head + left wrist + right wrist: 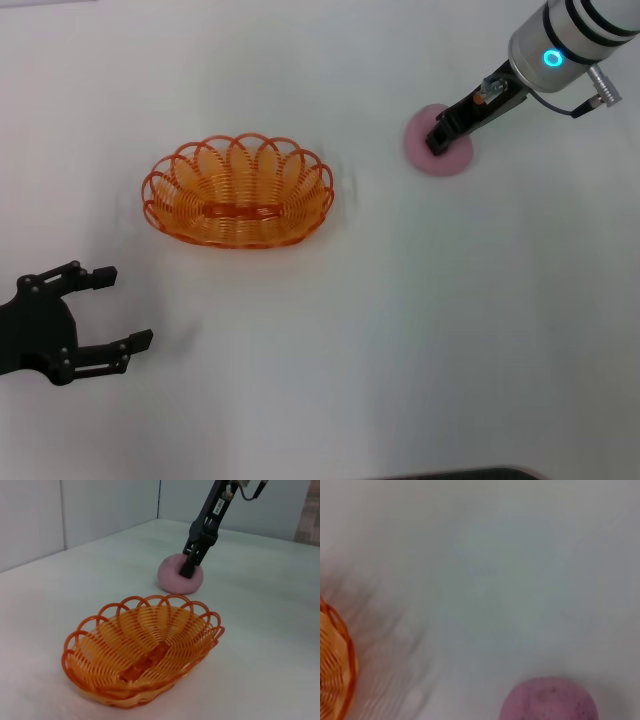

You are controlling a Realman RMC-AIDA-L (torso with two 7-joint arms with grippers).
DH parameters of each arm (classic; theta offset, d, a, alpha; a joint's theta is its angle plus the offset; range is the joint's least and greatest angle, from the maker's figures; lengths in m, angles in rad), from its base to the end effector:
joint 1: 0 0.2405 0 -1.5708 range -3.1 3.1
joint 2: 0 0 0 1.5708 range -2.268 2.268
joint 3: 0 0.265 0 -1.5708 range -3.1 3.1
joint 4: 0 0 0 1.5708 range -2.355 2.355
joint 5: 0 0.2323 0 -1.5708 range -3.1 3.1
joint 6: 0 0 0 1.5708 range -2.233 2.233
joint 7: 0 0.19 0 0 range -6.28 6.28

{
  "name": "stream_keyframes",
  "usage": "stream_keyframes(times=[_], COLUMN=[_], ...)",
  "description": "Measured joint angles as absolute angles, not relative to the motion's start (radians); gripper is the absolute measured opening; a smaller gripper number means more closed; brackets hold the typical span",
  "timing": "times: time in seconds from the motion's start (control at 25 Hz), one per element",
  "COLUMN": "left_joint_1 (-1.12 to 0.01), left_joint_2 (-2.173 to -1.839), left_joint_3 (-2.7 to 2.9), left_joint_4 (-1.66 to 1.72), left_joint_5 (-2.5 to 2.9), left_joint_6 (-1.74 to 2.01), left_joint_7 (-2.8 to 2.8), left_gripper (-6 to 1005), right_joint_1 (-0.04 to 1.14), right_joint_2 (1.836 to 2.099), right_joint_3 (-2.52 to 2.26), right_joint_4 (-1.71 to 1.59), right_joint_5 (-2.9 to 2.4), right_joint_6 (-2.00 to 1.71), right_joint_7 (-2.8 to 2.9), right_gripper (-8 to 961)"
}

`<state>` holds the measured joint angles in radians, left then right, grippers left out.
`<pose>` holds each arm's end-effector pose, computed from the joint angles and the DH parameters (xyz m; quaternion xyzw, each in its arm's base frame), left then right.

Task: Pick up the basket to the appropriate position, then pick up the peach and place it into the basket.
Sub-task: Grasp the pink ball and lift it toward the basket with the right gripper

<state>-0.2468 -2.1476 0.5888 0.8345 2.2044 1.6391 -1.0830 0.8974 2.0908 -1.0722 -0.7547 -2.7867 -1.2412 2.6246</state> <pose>-0.3533 0.2699 -0.0401 -0.9591 -0.1731 -0.1441 0.1714 0.2392 0.4582 -0.0699 -0.8495 0.4487 -0.1576 0.2285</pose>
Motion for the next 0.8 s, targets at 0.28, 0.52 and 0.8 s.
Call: stream_keyframes(times=[0.28,0.52,0.8], left_joint_1=[-0.247,-0.247,-0.250], left_joint_2=[-2.148,-2.149,-2.150], left_joint_3=[0.588,0.583,0.583], left_joint_4=[0.832,0.832,0.831], left_joint_5=[2.204,2.204,2.199], left_joint_6=[1.634,1.631,1.629], left_joint_7=[-1.083,-1.083,-1.084], left_gripper=[892,891,891], right_joint_1=[0.885,0.831,0.807], right_joint_2=[2.091,2.088,2.084], right_joint_3=[-1.063,-1.059,-1.024], right_joint_4=[-0.811,-0.954,-0.999], right_joint_5=[-2.740,-2.619,-2.494], right_joint_6=[-1.272,-1.331,-1.365], right_joint_7=[2.619,2.596,2.537], right_gripper=[369,370,371])
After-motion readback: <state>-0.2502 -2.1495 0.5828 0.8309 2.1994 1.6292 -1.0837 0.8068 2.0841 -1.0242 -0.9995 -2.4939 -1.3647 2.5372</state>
